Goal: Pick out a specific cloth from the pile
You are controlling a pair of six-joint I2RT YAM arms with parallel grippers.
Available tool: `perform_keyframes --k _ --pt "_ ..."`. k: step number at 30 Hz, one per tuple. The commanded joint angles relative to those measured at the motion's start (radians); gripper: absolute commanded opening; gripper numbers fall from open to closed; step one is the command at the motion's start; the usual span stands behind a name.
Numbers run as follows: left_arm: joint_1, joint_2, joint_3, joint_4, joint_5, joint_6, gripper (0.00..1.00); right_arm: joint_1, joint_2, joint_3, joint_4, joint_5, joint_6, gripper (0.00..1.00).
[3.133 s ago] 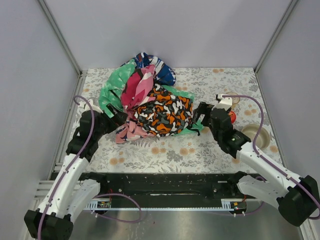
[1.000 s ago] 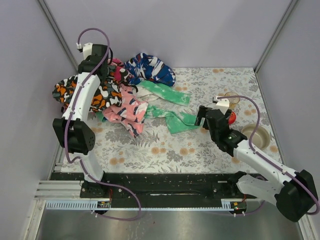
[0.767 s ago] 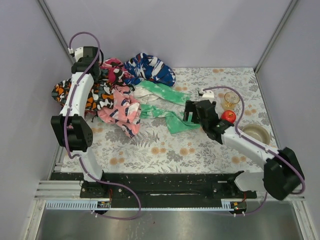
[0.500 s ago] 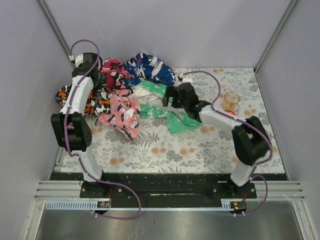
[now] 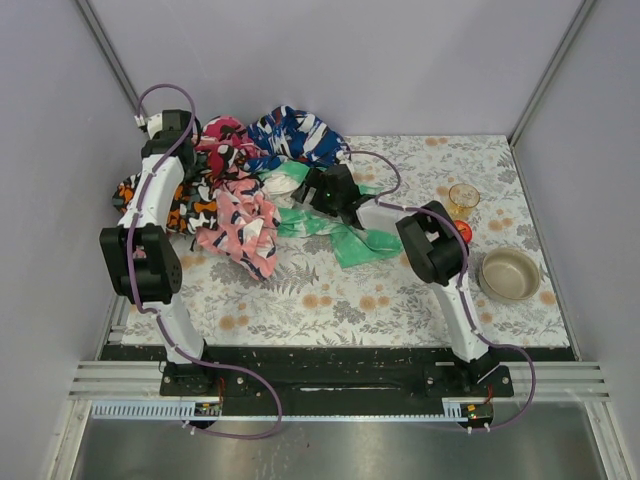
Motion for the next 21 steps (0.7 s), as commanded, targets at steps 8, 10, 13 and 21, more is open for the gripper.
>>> perform_keyframes --k 8,10,13,21 --pt "0.025 -0.006 -0.017 0.066 0.025 -0.014 0.0 0.036 0.11 0.136 0.189 -0.084 0.066 0.96" --pt "0.025 -0.006 -0.022 0.069 0.025 -0.013 0.0 0.042 0.134 0.19 0.186 -0.086 0.06 0.95" --pt "0.025 -0.012 -0.042 0.089 0.034 -0.008 0.0 0.049 0.182 0.267 0.174 -0.092 0.074 0.91" --pt "0.025 -0.014 -0.12 0.14 0.08 -0.007 0.0 0.071 0.246 0.449 0.114 -0.006 0.037 0.62"
